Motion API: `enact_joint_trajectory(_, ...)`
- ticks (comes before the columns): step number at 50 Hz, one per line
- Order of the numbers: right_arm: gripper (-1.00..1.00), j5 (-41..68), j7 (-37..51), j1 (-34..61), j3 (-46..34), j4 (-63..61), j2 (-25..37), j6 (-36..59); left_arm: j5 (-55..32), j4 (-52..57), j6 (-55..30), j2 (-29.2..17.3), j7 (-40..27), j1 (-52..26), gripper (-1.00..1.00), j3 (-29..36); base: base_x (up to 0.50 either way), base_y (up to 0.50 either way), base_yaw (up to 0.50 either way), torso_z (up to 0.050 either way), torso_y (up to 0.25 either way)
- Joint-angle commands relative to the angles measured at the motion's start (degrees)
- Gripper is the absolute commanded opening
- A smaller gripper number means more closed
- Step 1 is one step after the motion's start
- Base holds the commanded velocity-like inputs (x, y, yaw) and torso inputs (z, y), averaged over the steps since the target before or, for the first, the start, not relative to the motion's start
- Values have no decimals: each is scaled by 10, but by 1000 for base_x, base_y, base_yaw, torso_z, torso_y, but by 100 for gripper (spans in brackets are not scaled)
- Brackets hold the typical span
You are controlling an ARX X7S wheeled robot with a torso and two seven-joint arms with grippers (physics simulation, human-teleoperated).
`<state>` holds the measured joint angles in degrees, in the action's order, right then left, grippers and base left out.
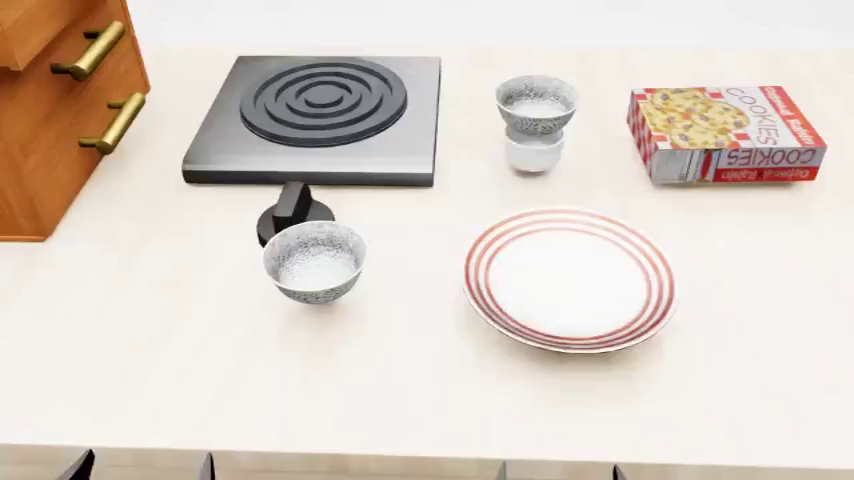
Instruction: Pick the akita bowl on the ramekin and place it on the plate.
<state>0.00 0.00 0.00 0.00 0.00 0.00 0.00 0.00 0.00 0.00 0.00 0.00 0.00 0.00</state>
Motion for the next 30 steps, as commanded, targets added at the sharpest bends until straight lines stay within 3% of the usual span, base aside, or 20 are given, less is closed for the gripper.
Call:
enact_joint_trajectory(1,100,3,15,3,-13,5,9,-5,-9,-3,-10,-8,-12,-4,100,12,0,0,0,0,0)
enact_joint_trajectory(7,100,31,23,-7,-25,-25,19,-10,-22,31,-10,-22,-25,8,100,25,0,0,0,0,0)
enact_joint_trajectory(17,100,46,49,-63,-30,-211,38,38,-42,199,-51,-44,-40,60,100,27,0,0,0,0,0)
enact_joint_trajectory(30,100,48,72,-108,-39,-344,55,69,-53,329,-68,-61,-54,108,100,32,0,0,0,0,0)
